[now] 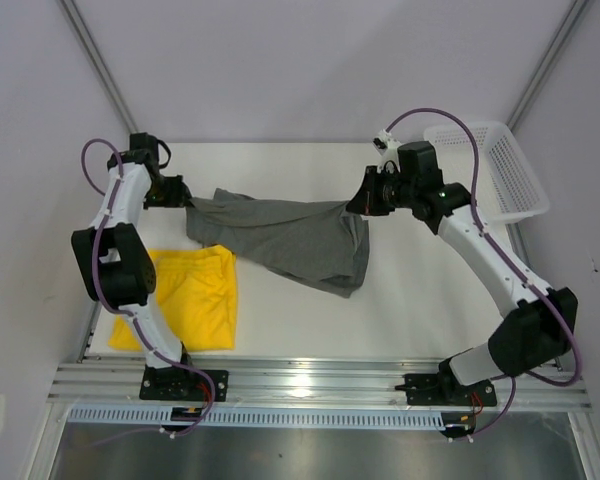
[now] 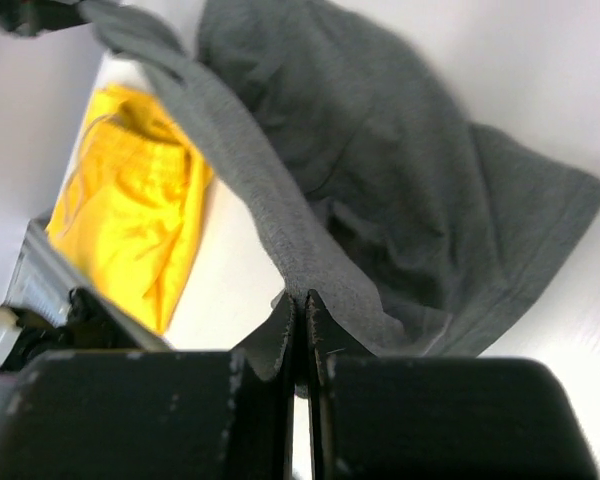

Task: Fold and stack the shorts
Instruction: Fold the shorts

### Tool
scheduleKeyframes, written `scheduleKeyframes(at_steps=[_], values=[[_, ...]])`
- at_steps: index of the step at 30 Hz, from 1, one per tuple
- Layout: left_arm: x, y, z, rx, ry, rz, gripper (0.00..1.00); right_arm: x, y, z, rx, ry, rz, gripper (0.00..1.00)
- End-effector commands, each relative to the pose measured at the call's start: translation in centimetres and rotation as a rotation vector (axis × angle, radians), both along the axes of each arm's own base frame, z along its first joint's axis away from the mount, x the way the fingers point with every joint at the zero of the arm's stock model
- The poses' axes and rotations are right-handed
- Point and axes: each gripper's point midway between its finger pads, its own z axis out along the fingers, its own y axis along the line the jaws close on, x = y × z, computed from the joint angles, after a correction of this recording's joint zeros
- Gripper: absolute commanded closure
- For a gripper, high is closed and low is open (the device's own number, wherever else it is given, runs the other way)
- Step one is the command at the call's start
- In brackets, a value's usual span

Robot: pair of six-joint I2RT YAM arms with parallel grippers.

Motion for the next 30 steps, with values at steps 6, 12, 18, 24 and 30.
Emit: scheduleKeyframes(at_steps=[6, 12, 18, 24, 30], values=[[-4.6, -1.1, 3.7, 0.005, -0.093, -0.074, 1.0, -9.2, -0.4, 4.5, 0.033, -0.078, 0.041, 1.0], [-6.7, -1.9, 4.3, -0.014, -0.149, -0.062, 1.0, -12.4, -1.0, 4.2, 0.045, -0.056, 0.014, 1.0], [-6.2, -1.7, 3.7, -0.019, -0.139, -0.039, 1.0, -10.5, -1.1, 2.4, 0.034, -0.027, -0.001, 1.0], [-4.6, -1.3, 2.0, -0.024, -0.085, -0.039, 1.0, -6.7, -2.1, 0.5, 0.05, 0.006, -0.05, 1.0], [-2.4, -1.3, 1.2, -0.043, -0.069, -0.045, 1.0, -2.5, -2.6, -0.6, 0.049, 0.031, -0.073, 1.0]])
